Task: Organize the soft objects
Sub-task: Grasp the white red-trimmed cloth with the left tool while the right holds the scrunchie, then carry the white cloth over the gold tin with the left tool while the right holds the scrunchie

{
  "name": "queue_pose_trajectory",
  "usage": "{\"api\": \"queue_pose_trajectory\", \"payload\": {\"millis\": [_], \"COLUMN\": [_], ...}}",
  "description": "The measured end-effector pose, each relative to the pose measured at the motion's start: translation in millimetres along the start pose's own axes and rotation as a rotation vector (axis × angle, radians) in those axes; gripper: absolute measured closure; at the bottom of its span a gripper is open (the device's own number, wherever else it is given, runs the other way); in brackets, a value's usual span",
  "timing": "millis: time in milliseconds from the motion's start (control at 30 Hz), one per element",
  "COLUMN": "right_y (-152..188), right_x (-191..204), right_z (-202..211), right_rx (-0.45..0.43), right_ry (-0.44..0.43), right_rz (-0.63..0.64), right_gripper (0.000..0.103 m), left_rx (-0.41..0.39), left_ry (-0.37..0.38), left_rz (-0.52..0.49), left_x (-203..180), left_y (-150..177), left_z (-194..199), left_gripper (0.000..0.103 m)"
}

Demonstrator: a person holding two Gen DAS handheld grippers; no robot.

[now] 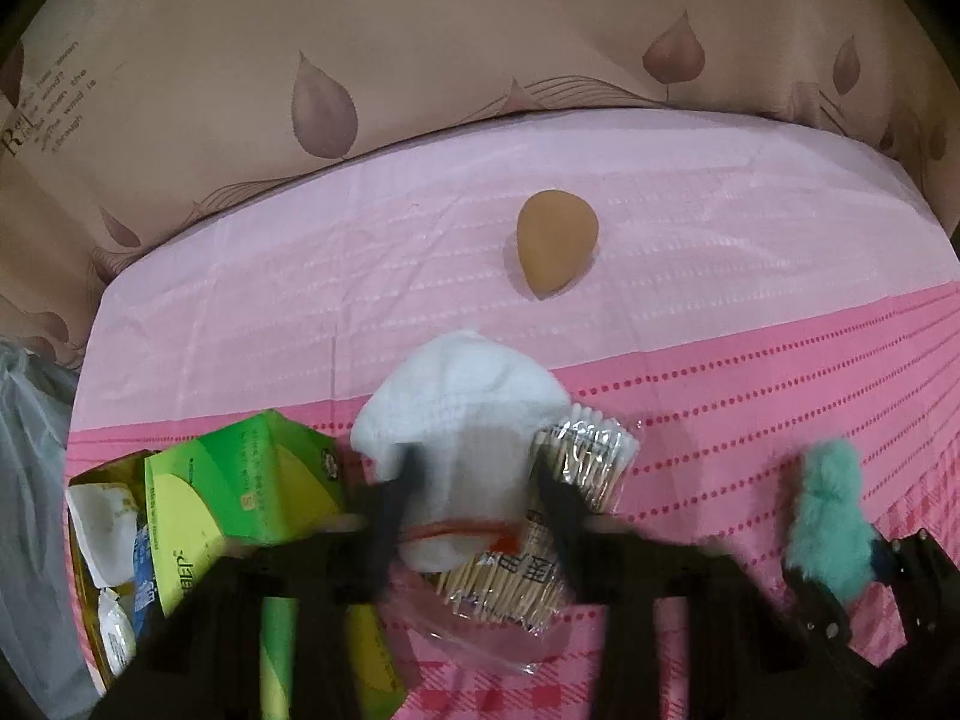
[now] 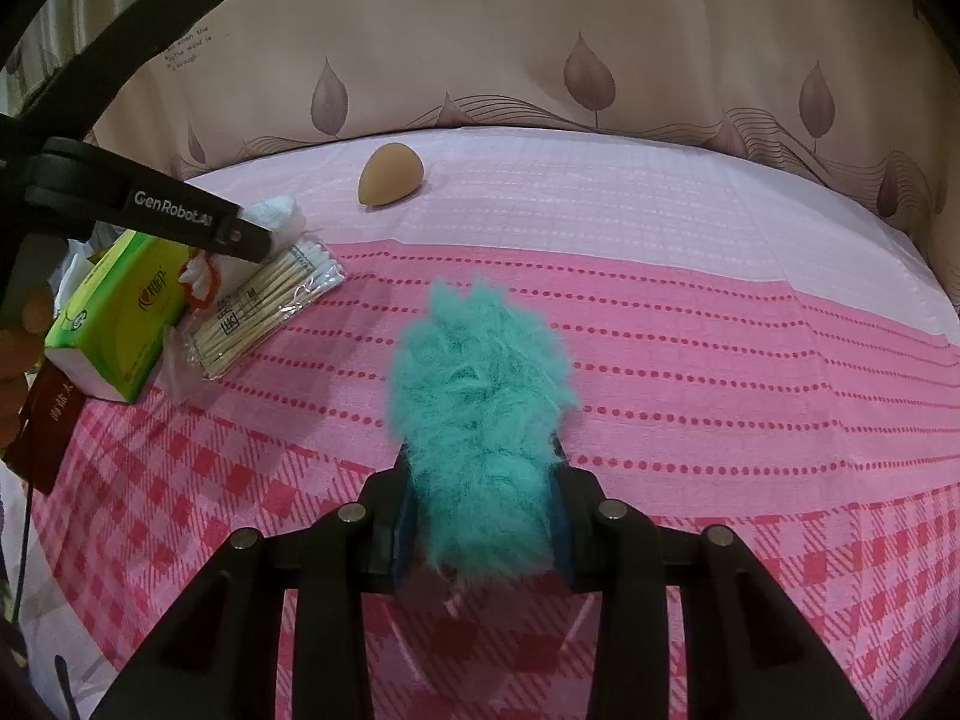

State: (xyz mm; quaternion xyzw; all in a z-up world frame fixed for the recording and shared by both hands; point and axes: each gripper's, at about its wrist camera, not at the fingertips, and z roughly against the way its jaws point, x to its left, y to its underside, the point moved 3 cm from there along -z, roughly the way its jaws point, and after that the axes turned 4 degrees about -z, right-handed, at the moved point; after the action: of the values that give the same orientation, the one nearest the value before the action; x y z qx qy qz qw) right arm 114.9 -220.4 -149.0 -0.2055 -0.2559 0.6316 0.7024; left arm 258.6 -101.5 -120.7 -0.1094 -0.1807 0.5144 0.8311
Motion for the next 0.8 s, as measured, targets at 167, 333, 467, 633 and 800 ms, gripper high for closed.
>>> {"api": "queue_pose_trajectory", "payload": {"millis": [167,333,467,633,800], "right_y": [-0.1,-0.1,0.2,0.3,0.5], "right_x": [0.2,0.3,-1.0,-0.8,0.2], "right_z": [0.0,0.0,0.2,0.2,-0.4], "right_rx": [0.000,0.000,0.000,0.000,0.001], "right_ry": [0.000,0.000,0.008,0.009,0.011], "right_rz": [0.000,-0.001,-0.005,-0.003,-0.003], "right_gripper": [0.068,0.068,0.068,0.068,0.068], "left_rx": [-0.029,-0.061,-0.086,-0.104,-0.122], "left_ry": [0.006,0.031,0.039,0.050,0.044], "left_rz": [-0.007,-0.006,-0.004,0.004,0.016], "left_x": [-0.6,-0.4,-1.0,3.7,13.1], "left_y": [0.6,2.9,7.1,9.6,14.1], "left_z": [10.3,28.7,47.3,59.8,72.1], "left_gripper": [0.085,0.086,0.086,0.086,0.086]}}
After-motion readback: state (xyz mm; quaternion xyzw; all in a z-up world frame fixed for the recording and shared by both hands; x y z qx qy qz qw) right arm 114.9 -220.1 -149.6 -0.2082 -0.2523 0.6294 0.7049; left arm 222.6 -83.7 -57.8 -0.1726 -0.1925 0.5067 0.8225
